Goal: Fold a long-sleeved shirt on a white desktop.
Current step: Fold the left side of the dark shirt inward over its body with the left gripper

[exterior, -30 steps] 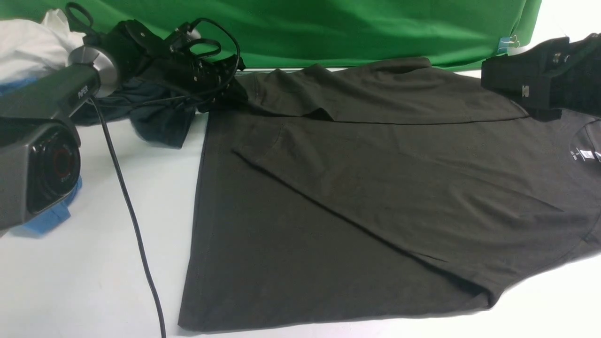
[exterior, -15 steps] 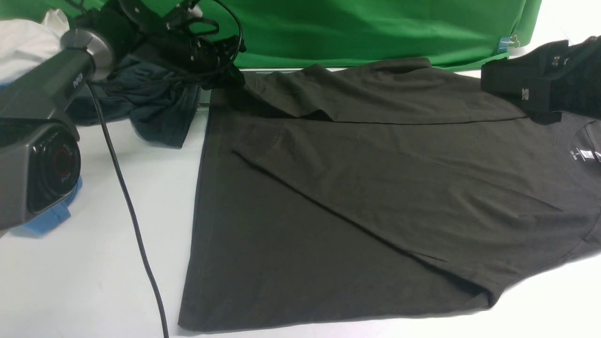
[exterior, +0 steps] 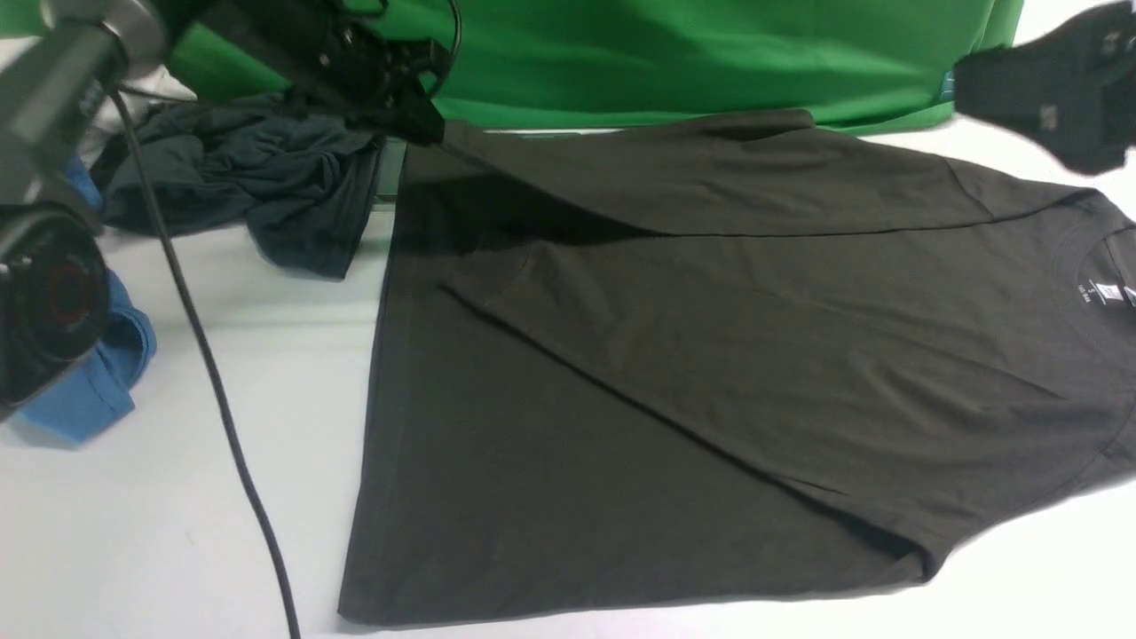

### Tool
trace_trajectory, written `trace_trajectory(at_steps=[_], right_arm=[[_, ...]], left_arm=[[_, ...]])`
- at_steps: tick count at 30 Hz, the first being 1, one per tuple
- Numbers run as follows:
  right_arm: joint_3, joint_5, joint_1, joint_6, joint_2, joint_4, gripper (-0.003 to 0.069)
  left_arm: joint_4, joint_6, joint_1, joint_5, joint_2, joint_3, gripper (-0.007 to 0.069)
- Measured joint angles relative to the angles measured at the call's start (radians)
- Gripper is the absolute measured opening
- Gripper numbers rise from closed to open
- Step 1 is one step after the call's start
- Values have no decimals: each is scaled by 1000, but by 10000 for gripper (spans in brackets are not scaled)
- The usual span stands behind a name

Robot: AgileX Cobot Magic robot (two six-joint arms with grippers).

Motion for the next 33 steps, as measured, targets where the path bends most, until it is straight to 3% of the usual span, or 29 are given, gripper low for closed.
trace_trajectory(at_steps=[12, 22, 33], right_arm=[[-8, 98, 0, 34, 0, -42, 468], [-8, 102, 0, 36, 0, -68, 472], [-8, 102, 0, 59, 0, -90, 473]], left_arm=[[42, 4, -84, 43, -121, 110, 50], [69, 16, -86, 42, -237, 337, 50], [57, 26, -86, 42, -334, 369, 50]])
